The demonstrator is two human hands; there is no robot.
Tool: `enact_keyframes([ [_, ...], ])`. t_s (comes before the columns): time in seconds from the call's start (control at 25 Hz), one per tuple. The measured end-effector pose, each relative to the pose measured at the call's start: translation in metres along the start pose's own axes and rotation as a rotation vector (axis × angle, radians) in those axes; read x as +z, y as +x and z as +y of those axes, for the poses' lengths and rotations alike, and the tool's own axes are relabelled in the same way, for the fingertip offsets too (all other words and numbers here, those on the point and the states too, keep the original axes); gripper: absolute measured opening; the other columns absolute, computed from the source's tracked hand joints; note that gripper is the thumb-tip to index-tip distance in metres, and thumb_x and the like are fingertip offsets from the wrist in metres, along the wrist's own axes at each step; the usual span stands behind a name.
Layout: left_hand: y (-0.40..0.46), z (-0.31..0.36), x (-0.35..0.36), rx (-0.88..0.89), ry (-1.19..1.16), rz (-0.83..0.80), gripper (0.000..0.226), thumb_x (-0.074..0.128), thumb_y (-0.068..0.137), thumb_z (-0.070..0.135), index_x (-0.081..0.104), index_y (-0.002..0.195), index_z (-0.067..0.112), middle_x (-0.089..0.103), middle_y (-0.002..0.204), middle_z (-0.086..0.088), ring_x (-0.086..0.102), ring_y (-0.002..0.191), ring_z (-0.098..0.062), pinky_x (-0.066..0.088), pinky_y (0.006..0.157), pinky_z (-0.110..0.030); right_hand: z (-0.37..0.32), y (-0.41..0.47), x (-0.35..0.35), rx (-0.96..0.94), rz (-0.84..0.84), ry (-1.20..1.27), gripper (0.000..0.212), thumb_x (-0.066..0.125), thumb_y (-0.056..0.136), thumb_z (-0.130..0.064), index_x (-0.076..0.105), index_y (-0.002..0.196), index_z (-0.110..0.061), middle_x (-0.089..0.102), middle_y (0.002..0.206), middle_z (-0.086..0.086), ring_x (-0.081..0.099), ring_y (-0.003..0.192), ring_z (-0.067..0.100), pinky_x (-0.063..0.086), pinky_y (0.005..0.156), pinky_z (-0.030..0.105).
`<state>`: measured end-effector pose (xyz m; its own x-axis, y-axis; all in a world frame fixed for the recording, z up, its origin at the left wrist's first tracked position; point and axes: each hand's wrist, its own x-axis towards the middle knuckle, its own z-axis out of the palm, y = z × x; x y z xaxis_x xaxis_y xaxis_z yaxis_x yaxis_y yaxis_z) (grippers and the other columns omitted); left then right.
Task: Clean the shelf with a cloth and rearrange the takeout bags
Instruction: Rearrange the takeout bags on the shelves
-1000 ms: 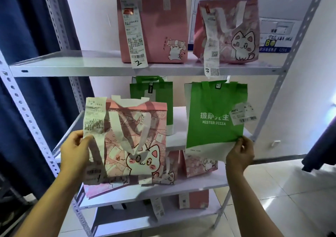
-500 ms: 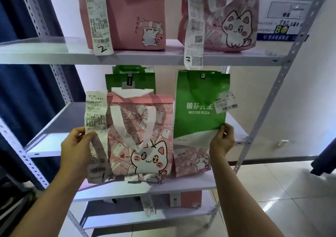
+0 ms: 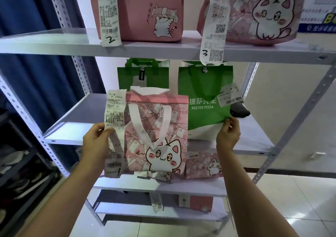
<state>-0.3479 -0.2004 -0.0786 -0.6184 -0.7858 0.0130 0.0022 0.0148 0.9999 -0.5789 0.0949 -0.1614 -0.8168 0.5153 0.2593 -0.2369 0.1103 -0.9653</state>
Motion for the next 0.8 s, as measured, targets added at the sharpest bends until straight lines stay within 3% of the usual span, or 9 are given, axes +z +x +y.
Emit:
enact_keyframes([
  [0.12, 0.001, 0.003, 0.002, -0.01, 0.001, -0.004, 0.013, 0.058, 0.095, 0.012, 0.066, 0.088, 0.019, 0.072, 0.09, -0.003, 0.067, 0.086, -0.031, 0.052, 0.088, -0.06, 0.006, -0.007, -0.007, 0.03, -0.033, -0.009, 0.021, 0.052, 0.104, -0.023, 0.065, 0.116, -0.012, 0.069, 0.103, 0.002, 0.065, 0.098, 0.023, 0.051, 0.081, 0.031],
  [0.32, 0.005, 0.003, 0.002, -0.029, 0.003, -0.029, 0.012, 0.058, 0.096, 0.012, 0.065, 0.088, 0.019, 0.073, 0.09, -0.003, 0.068, 0.085, -0.033, 0.053, 0.085, -0.056, -0.007, -0.029, -0.034, 0.08, 0.016, -0.024, 0.026, 0.06, 0.1, -0.019, 0.062, 0.125, -0.014, 0.069, 0.123, 0.005, 0.065, 0.113, 0.018, 0.051, 0.103, 0.036],
  [0.4, 0.005, 0.002, 0.0, -0.024, 0.009, -0.039, 0.01, 0.058, 0.095, 0.013, 0.066, 0.09, 0.017, 0.073, 0.092, -0.004, 0.068, 0.09, -0.035, 0.054, 0.083, -0.054, -0.019, -0.049, -0.043, 0.041, -0.006, -0.02, 0.017, 0.06, 0.1, -0.019, 0.065, 0.116, -0.02, 0.071, 0.113, -0.001, 0.068, 0.101, 0.01, 0.055, 0.097, 0.035],
  [0.52, 0.006, 0.002, -0.005, -0.023, -0.001, -0.046, 0.011, 0.057, 0.096, 0.014, 0.066, 0.091, 0.017, 0.074, 0.09, -0.002, 0.068, 0.089, -0.033, 0.053, 0.082, -0.051, -0.05, -0.095, -0.04, -0.037, -0.299, 0.062, 0.013, 0.06, 0.1, -0.024, 0.069, 0.097, -0.032, 0.076, 0.089, -0.009, 0.071, 0.087, 0.004, 0.06, 0.082, 0.025],
  [0.6, 0.006, 0.005, -0.011, -0.017, -0.02, -0.046, 0.011, 0.057, 0.096, 0.014, 0.067, 0.091, 0.017, 0.074, 0.083, 0.003, 0.068, 0.085, -0.029, 0.054, 0.076, -0.044, -0.077, -0.126, -0.031, -0.052, -0.461, 0.144, 0.014, 0.06, 0.099, -0.026, 0.072, 0.097, -0.032, 0.077, 0.091, -0.01, 0.073, 0.087, 0.004, 0.059, 0.076, 0.018],
  [0.68, 0.007, 0.011, -0.022, 0.001, -0.049, -0.056, 0.012, 0.057, 0.097, 0.013, 0.067, 0.092, 0.017, 0.074, 0.076, 0.009, 0.067, 0.08, -0.024, 0.051, 0.069, -0.036, -0.101, -0.151, -0.021, -0.076, -0.515, 0.191, 0.012, 0.062, 0.098, -0.025, 0.074, 0.097, -0.029, 0.077, 0.092, -0.011, 0.072, 0.085, 0.004, 0.057, 0.073, 0.016],
  [0.8, 0.014, 0.029, -0.052, 0.061, -0.073, -0.062, 0.013, 0.057, 0.097, 0.015, 0.068, 0.094, 0.019, 0.075, 0.08, 0.007, 0.069, 0.079, -0.02, 0.054, 0.07, -0.038, -0.132, -0.176, -0.009, -0.086, -0.528, 0.255, 0.013, 0.065, 0.095, -0.019, 0.074, 0.094, -0.028, 0.077, 0.088, -0.01, 0.072, 0.079, 0.006, 0.057, 0.068, 0.016],
])
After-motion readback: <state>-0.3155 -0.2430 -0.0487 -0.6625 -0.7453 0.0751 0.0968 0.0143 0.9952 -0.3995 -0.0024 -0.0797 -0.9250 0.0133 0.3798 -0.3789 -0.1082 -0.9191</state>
